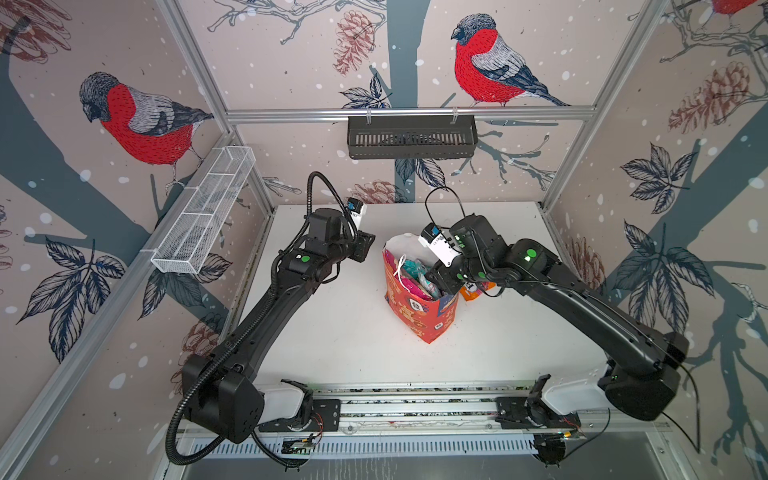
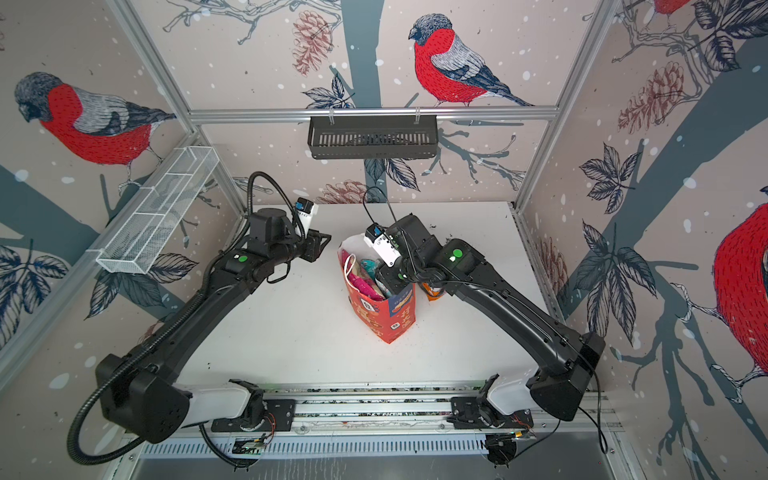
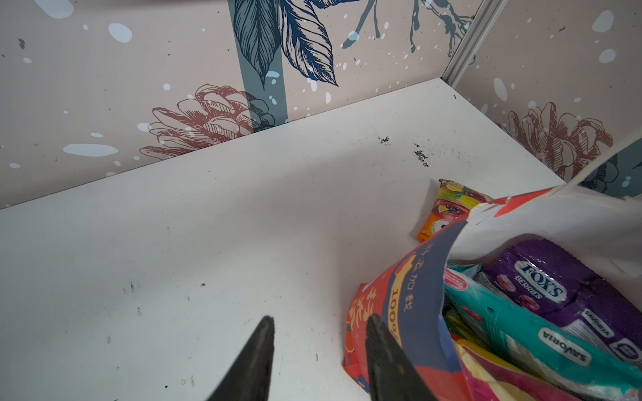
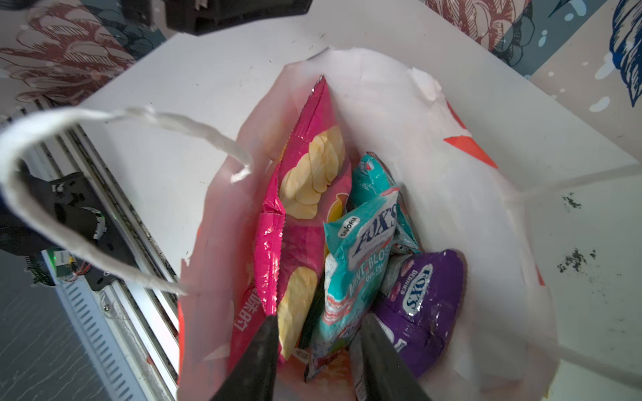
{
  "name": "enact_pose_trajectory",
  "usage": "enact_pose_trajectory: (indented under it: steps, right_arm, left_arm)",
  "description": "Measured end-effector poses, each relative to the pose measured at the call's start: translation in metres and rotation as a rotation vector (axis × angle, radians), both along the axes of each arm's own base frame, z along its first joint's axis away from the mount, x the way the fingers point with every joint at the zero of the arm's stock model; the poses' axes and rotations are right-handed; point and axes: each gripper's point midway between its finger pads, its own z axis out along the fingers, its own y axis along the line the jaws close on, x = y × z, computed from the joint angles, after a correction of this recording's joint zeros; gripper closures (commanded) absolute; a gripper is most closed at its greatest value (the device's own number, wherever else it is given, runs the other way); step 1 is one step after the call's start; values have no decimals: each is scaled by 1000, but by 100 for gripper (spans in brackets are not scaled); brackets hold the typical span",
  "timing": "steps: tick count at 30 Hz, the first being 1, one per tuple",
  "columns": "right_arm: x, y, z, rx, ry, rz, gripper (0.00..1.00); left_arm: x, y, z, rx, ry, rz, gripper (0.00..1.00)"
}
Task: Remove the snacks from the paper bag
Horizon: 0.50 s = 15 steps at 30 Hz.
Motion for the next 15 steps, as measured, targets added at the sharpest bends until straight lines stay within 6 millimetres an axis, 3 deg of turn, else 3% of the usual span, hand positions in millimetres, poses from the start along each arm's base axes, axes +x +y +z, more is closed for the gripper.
enact_pose_trajectory:
  steps: [15]
  right_arm:
    - [23, 17, -32, -116, 27, -8, 58]
  left_arm:
    - [-2, 1, 2, 5, -8, -4, 56]
